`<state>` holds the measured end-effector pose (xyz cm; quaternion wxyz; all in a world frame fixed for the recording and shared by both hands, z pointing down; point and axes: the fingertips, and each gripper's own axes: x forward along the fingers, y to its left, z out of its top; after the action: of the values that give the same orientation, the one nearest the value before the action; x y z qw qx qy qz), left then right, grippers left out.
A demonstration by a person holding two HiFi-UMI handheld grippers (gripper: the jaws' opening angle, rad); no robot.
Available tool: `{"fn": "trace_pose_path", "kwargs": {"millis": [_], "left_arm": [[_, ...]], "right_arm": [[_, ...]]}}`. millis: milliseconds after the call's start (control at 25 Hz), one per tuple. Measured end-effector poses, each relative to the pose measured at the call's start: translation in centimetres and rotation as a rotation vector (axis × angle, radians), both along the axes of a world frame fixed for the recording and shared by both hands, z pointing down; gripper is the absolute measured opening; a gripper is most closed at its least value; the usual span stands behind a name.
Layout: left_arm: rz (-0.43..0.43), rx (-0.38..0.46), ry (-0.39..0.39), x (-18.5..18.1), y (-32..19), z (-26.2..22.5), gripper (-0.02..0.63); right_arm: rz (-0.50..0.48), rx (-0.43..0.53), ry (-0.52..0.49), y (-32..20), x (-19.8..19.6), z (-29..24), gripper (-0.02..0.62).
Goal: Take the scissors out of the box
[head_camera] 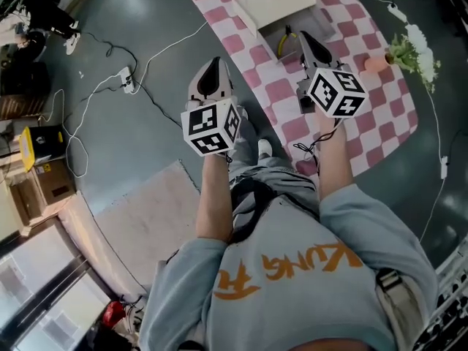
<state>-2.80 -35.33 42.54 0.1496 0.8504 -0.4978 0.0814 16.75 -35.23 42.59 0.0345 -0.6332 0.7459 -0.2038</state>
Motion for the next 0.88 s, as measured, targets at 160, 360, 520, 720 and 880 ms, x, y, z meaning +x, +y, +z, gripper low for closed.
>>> {"fn": "trace_pose_path", "kwargs": {"millis": [160,360,520,720,880], "left_arm": [[0.036,-0.026,-0.008,1.1,-1.1,0.9,0.020],[0.045,-0.048,-0.016,1.6,-2.6,2.0,0.020],[0.057,-0.081,-0.011,2.2,-3.7,3.5,0.020],[0.089,-0.112,-0.010,3.4,-4.7,5.0,0.020],[0.080,-0.133,-0.010,2.8,-5.8,5.8,0.020]], "right_arm": [[0.032,-0.014,-0.009,-1.3,1.5,0.6,-0.003],[0.058,-0.041,0.015,-3.4,3.8,1.4,-0.003],[0.084,-0.100,0.085,-4.9,5.6,2.7,-0.002],[0.087,-0.165,0.135,-6.6,7.3,4.4,-0.002],[0.040,-0.228,0.182,-8.0,6.9,6.3,-0.002]]}}
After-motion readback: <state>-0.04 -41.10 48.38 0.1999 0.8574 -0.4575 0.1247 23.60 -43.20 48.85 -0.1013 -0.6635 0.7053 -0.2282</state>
